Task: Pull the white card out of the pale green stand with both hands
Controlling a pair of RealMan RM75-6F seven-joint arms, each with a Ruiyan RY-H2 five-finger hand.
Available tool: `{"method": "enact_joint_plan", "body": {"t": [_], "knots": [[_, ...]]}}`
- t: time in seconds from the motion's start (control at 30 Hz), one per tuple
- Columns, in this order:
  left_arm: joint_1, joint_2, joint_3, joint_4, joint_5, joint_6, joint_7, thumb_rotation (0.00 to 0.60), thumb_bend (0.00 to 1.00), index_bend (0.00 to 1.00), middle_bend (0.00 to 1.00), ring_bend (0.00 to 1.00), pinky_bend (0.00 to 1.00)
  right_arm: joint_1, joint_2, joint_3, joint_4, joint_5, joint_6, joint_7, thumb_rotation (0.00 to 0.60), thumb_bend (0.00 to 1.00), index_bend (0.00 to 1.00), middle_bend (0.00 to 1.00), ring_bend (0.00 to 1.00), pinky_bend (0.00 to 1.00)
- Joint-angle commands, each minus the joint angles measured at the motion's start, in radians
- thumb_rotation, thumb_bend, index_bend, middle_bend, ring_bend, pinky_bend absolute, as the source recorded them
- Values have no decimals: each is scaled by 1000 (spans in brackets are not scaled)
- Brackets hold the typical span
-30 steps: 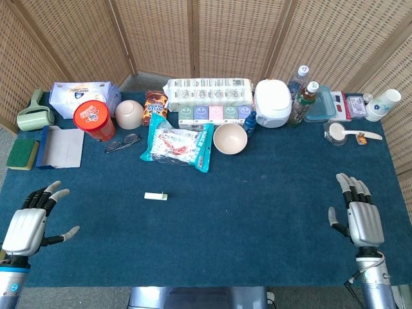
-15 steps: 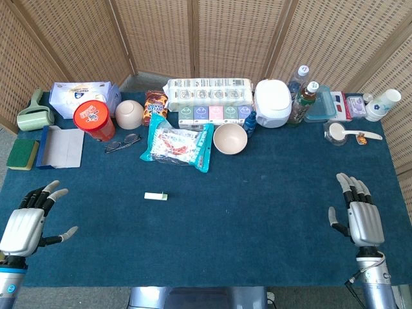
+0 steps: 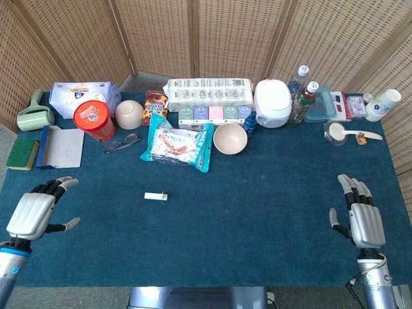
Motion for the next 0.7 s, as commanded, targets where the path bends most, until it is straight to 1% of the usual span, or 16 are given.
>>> {"method": "enact_joint_plan", "body": {"t": [0.03, 0.13, 0.2, 0.23, 0.33, 0.5, 0.63, 0.7], "knots": [[-71, -13, -43, 29, -32, -69, 47, 553, 135, 213, 625, 611, 697, -2, 2, 0, -3, 3, 1, -1, 600, 525, 0, 96, 9, 55], [-124, -31, -65, 52, -53, -128, 69, 559, 135, 248, 804, 790, 874, -3, 3, -1, -5, 4, -1, -4, 600, 525, 0, 96, 8, 55], [-161, -46, -80, 69, -65, -167, 79, 560, 135, 265, 867, 840, 933, -4, 3, -1, -6, 6, -2, -3, 600, 524, 0, 96, 8, 55], [-173, -51, -84, 74, -68, -178, 82, 570, 135, 271, 890, 857, 957, -4, 4, 0, -6, 7, -2, -3, 600, 524, 0, 96, 8, 55], [-213, -65, -94, 86, -78, -220, 98, 599, 136, 290, 914, 876, 980, -4, 5, 1, -6, 8, -3, -3, 600, 524, 0, 96, 8, 55], [-266, -99, -98, 105, -97, -269, 163, 600, 144, 321, 951, 909, 998, -5, 4, 2, -2, 13, -6, 2, 600, 525, 0, 96, 8, 55], [-304, -131, -97, 110, -134, -304, 220, 600, 157, 367, 993, 951, 1000, -5, 1, 2, 6, 16, -9, 10, 600, 525, 0, 96, 8, 55], [-319, -147, -96, 113, -159, -317, 247, 600, 157, 383, 1000, 971, 1000, -6, 0, 3, 10, 17, -10, 16, 600, 525, 0, 96, 8, 55]]}}
